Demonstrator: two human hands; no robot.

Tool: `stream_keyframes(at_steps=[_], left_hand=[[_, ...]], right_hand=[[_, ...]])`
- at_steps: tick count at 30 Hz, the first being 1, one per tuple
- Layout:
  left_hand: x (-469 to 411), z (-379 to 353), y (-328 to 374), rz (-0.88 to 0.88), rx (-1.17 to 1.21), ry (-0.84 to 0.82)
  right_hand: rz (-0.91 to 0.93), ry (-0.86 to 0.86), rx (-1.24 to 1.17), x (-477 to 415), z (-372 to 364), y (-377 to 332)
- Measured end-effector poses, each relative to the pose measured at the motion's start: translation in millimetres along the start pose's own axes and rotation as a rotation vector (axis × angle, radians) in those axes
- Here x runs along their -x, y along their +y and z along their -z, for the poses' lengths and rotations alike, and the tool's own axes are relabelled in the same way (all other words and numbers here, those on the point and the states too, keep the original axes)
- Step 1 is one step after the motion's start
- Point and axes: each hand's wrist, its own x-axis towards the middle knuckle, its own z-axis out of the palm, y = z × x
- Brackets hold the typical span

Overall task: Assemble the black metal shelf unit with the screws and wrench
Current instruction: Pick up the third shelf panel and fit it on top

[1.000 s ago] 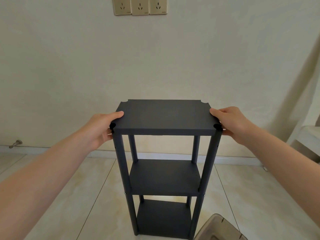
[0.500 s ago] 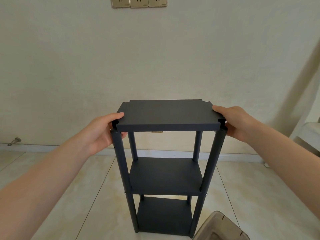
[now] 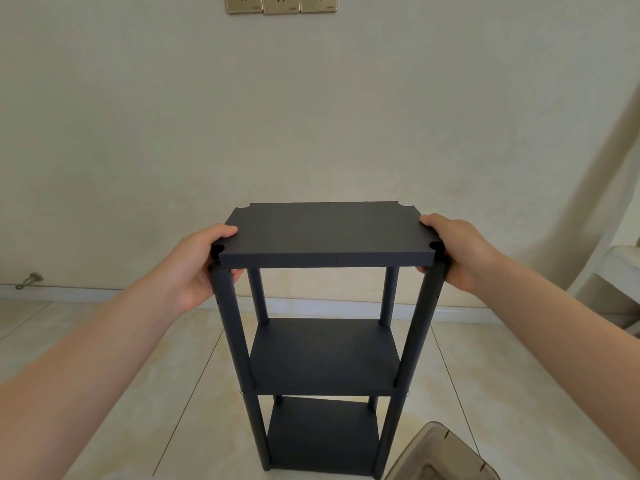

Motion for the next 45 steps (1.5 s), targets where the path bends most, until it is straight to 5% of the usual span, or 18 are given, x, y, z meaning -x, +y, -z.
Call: stream_keyframes(at_steps=[10,45], left_hand=[[13.6,26.2,-12.4,-0.064,0.17,-0.14],[9.7,11.6,1.8,-0.052,0.067,0.07]], right_hand=[[-0.03,-0.058,-0.155,9.2,-11.9,8.4],[-0.013,-0.043,-0.096,19.3,-11.7,8.9]])
